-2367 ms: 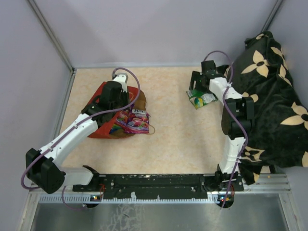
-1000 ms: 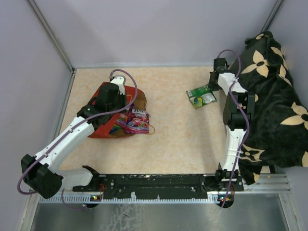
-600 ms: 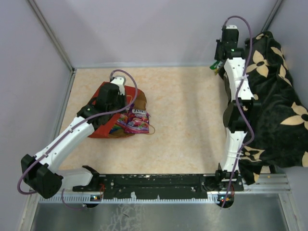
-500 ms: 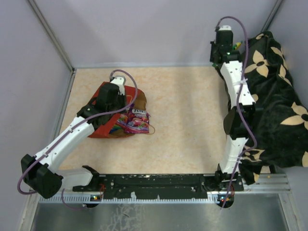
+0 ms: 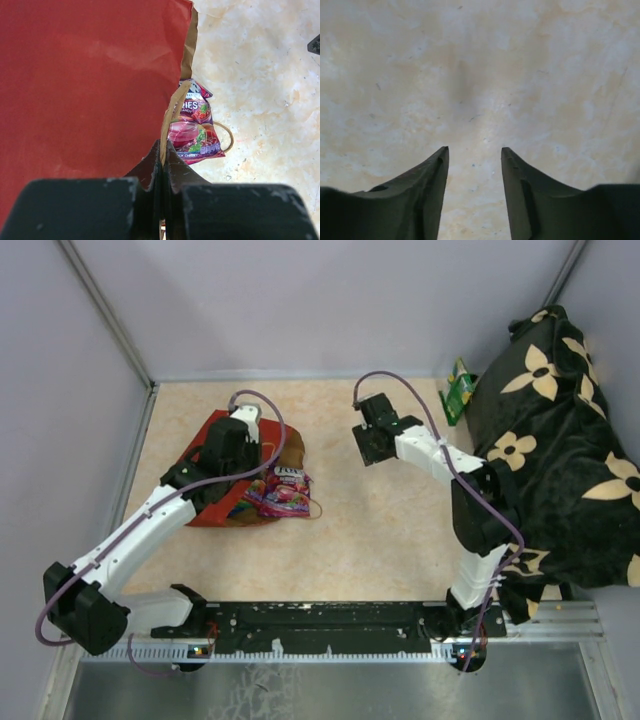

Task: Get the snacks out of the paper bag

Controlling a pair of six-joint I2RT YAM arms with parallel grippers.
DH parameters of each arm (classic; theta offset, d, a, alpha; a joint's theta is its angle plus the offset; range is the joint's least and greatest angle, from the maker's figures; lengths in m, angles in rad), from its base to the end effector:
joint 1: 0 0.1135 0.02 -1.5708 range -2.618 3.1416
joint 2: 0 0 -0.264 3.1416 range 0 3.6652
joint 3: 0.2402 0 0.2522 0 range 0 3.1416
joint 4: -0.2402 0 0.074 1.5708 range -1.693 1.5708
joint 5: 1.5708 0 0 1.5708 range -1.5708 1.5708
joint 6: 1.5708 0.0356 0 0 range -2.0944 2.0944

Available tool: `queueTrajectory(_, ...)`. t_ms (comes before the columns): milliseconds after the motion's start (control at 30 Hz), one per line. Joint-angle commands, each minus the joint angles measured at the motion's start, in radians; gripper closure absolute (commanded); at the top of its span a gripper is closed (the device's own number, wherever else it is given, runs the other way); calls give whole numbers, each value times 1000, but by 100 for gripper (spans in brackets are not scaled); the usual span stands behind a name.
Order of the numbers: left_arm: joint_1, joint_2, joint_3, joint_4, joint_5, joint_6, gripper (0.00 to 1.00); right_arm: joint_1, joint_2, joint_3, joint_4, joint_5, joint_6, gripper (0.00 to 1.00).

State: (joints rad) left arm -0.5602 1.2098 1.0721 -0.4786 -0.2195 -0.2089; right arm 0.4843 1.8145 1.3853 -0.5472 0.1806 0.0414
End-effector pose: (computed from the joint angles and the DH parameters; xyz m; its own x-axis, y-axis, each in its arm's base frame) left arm 0.2298 -0.1350 0.3234 -0.5554 0.1094 -0.8244 0.2585 0.9649 -0.0461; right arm 0.3503 0.1771 0.2320 -0.7479 -0.3474 -0.5657 -0.3383 0.9326 -0.1255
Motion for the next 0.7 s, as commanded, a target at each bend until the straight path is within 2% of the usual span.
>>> queueTrajectory(0,3,-28,-8,-11,3,3,100,-127,-79,71,114,15,52,35)
queueTrajectory(33,3,-28,-8,-11,4,2,100,-179,-83,88,121,9,81,26)
queueTrajectory(67,3,-27,-8,-11,5,2,100,-226,-84,102,128,0,111,22)
queueTrajectory(233,3,-34,-13,-9,9,2,100,-402,-78,109,209,31,215,20)
queueTrajectory(433,2,-41,-12,-12,14,9,100,-425,-58,160,264,7,153,16)
queueTrajectory(533,3,-45,-11,-16,16,11,100,-444,5,288,180,33,160,12)
queueTrajectory(667,3,-54,-14,-18,15,12,100,-481,120,460,50,65,216,13)
